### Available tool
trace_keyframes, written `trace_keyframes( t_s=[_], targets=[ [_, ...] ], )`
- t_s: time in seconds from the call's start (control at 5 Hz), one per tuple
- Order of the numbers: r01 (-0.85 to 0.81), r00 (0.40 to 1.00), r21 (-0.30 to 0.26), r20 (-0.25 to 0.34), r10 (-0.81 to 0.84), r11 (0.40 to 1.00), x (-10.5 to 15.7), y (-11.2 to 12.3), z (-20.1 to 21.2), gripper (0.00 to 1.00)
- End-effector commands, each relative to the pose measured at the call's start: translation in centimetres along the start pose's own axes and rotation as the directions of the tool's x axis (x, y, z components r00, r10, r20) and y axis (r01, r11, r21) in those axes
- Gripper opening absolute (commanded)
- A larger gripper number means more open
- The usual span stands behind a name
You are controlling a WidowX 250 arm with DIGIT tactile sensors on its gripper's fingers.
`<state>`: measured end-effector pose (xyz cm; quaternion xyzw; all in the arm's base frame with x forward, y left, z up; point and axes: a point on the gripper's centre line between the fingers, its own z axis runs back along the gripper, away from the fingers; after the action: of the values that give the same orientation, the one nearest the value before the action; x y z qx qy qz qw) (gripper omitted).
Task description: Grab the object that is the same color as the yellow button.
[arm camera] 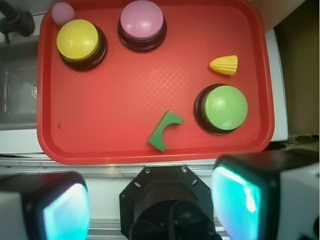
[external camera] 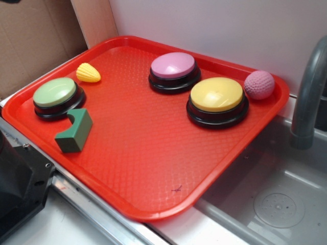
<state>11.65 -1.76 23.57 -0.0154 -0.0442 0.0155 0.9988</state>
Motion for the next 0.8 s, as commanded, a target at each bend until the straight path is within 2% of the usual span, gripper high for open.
trace_keyframes(
  t_s=[0.0, 0.2, 0.4, 0.6],
  targets=[
    [0.000, 1.000, 0.000, 0.000, 0.000, 1.000, 0.0, 0.0, 0.0, 1.00],
    [-0.251, 0.962, 0.016, -0.103, 0.251, 0.968, 2.6, 5.1, -4.7, 1.00],
    [-0.475, 0.872, 0.106, -0.074, 0.484, 0.873, 4.3, 10.9, -6.6, 1.00],
    [-0.674, 0.732, 0.171, 0.021, 0.681, 0.718, 4.8, 16.3, -8.3, 1.00]
  ],
)
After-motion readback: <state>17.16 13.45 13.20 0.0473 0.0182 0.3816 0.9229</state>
